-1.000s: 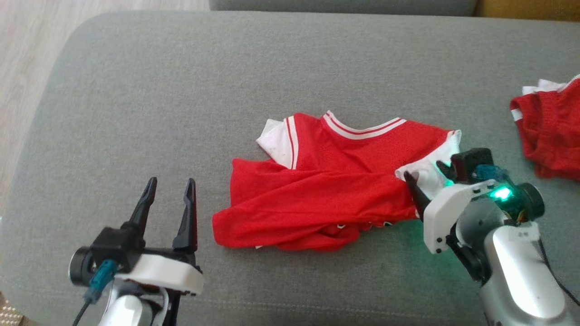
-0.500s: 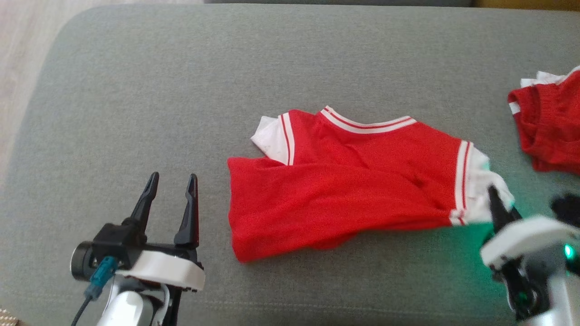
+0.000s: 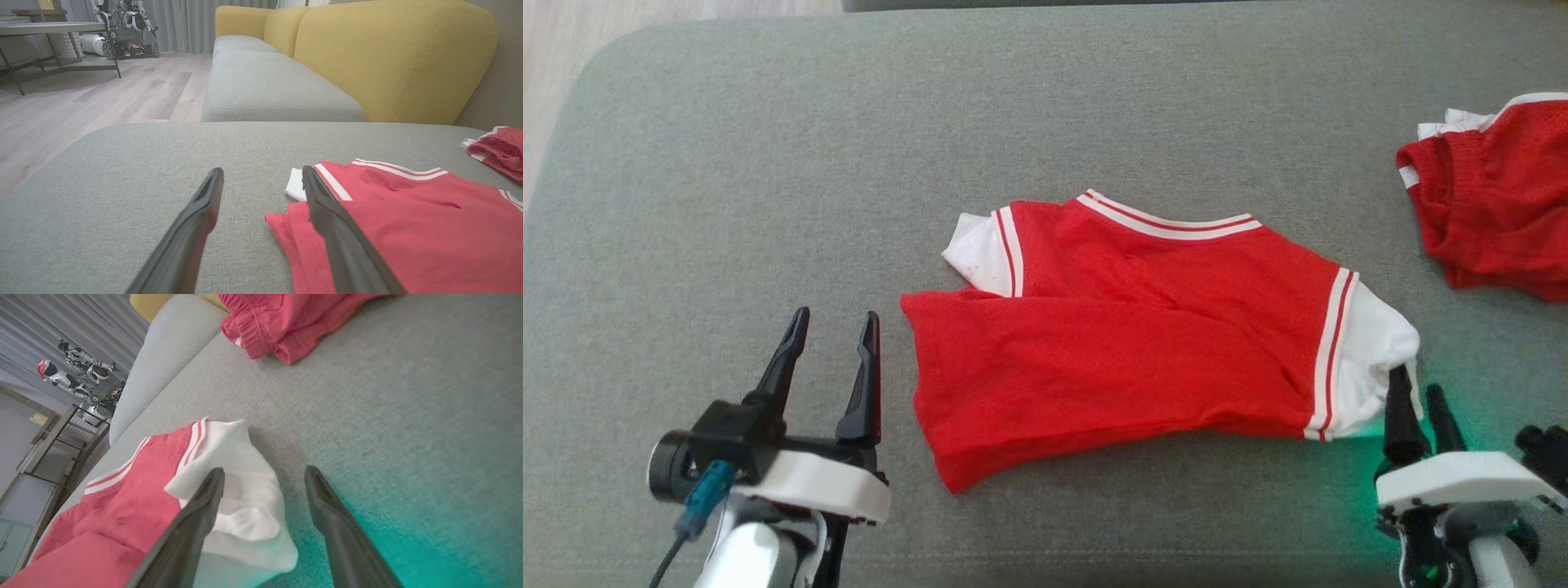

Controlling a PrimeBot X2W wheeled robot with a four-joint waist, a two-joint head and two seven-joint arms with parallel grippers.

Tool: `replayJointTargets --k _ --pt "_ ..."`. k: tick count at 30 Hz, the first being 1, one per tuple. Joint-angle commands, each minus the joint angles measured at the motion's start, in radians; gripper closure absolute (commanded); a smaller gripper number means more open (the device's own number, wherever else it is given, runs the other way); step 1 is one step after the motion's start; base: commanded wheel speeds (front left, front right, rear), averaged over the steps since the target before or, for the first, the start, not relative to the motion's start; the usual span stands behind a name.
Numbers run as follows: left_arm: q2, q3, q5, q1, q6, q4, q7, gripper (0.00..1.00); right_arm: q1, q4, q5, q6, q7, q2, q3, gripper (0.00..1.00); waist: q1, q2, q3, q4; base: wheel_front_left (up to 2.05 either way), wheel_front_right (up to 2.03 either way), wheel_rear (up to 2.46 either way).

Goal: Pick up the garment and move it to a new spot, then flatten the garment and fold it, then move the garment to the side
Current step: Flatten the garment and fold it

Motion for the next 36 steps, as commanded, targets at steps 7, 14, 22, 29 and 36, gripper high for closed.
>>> replayJointTargets --k 7,14,22,29,36 --pt "0.015 0.055 0.006 -0.011 0.009 -0.032 -0.012 0.0 0.006 -0.184 -0.146 -0.001 -0.057 -0.007 -0.002 0.0 0.0 0.0 -0.026 -0.006 0.0 0.0 0.0" --pt "0.024 0.062 0.005 0.032 0.016 -0.04 -0.012 0.0 0.033 -0.415 -0.38 -0.001 0.01 -0.007 0.009 0.0 0.0 0.0 -0.07 -0.007 0.0 0.0 0.0" --pt "0.032 0.035 0.013 0.104 0.026 -0.051 0.0 0.0 0.116 -0.557 -0.512 -0.001 0.079 -0.007 0.045 0.0 0.0 0.0 -0.124 -0.004 0.0 0.0 0.0" --pt "0.033 0.021 0.007 0.133 0.032 -0.058 0.015 0.0 0.159 -0.585 -0.498 -0.001 0.1 -0.007 0.053 0.0 0.0 0.0 -0.143 -0.007 0.0 0.0 0.0" --pt "0.035 0.0 -0.016 0.123 0.005 -0.05 0.049 0.0 0.157 -0.578 -0.491 -0.001 0.105 -0.007 0.059 0.0 0.0 0.0 -0.141 -0.008 0.0 0.0 0.0"
